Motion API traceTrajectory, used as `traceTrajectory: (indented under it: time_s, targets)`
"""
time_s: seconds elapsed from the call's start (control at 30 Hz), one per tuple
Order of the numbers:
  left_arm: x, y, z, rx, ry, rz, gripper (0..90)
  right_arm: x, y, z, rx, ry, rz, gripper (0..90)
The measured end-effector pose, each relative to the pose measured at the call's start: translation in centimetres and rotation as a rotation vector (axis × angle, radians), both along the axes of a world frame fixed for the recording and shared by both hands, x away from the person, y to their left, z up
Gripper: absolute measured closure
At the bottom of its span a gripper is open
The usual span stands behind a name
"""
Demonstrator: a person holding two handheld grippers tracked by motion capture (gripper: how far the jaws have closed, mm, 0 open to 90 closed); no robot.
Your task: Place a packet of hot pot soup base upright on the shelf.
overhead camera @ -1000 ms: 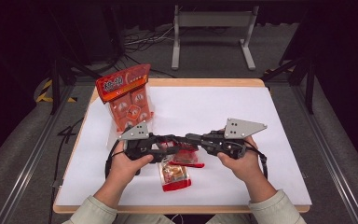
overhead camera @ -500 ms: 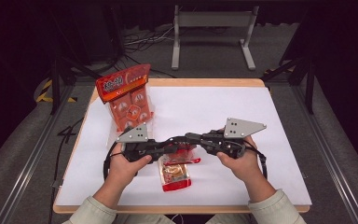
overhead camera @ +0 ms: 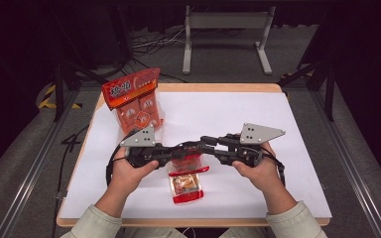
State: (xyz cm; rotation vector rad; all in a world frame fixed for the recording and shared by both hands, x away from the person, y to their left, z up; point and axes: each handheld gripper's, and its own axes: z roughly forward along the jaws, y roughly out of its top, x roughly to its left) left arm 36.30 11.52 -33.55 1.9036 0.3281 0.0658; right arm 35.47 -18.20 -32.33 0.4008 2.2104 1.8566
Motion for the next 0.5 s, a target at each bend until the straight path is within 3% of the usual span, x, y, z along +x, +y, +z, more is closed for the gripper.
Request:
traceTrajectory:
  time_s: [0.3, 0.5]
  targets:
    - [0.6, 2.1, 2.3, 0.017, -0.033, 0.02, 89.6, 0.4, -0.6, -0.3, -0.023, 0.012, -0.026, 53.8]
    - [1.6, 3.6, 2.9, 0.02, -0.047, 0.018, 89.6, 1.2, -1.1, -0.8, -0.041, 0.012, -0.052, 49.6]
